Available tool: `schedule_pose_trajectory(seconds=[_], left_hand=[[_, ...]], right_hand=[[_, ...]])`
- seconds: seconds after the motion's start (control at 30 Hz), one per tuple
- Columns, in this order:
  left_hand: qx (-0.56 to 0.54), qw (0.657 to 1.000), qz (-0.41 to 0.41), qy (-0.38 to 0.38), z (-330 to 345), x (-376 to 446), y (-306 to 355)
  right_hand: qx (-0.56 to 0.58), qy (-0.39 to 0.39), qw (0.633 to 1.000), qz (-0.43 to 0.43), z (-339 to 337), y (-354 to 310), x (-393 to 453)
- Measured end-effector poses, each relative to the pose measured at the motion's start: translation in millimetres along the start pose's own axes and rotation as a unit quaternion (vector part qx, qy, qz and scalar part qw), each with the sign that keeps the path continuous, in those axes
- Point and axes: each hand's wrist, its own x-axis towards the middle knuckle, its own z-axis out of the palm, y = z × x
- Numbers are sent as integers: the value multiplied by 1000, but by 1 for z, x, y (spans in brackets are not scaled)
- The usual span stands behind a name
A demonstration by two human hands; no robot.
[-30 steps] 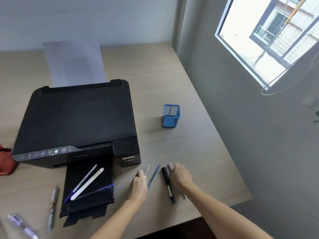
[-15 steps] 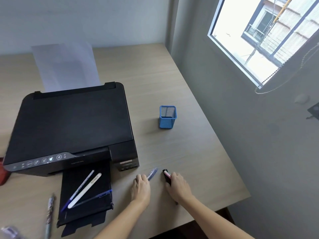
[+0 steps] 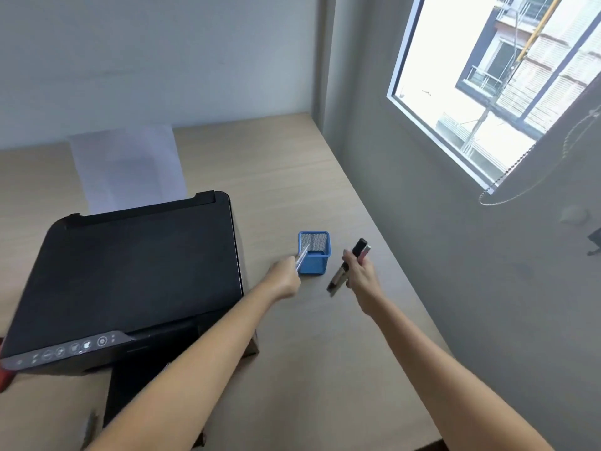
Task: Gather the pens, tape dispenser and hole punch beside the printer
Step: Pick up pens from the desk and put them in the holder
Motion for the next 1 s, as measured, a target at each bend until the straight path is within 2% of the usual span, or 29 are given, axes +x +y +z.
schedule_pose_trajectory(seconds=[0.1, 0.17, 0.37, 0.57, 0.73, 0.9, 1.0], left_hand=[[-54, 998, -20, 14, -18, 42, 16], [-65, 997, -30, 5, -21, 61, 22], [-119, 986, -106, 43, -3, 95, 28], [-33, 995, -76, 63, 2, 99, 31], [-46, 995, -55, 67, -18, 66, 34], [-87, 988, 27, 127, -61, -14, 20], [-154, 978, 58, 131, -89, -86, -16]], right_hand=[[117, 26, 993, 8, 6, -27, 35], [124, 47, 991, 10, 12, -30, 56], [-87, 48, 995, 17, 30, -13, 78], [-192, 10, 981, -25, 34, -20, 89], [-219, 3, 974, -59, 20, -36, 82], [-235, 26, 953, -190, 12, -63, 45], [-209, -7, 942, -262, 20, -70, 3]])
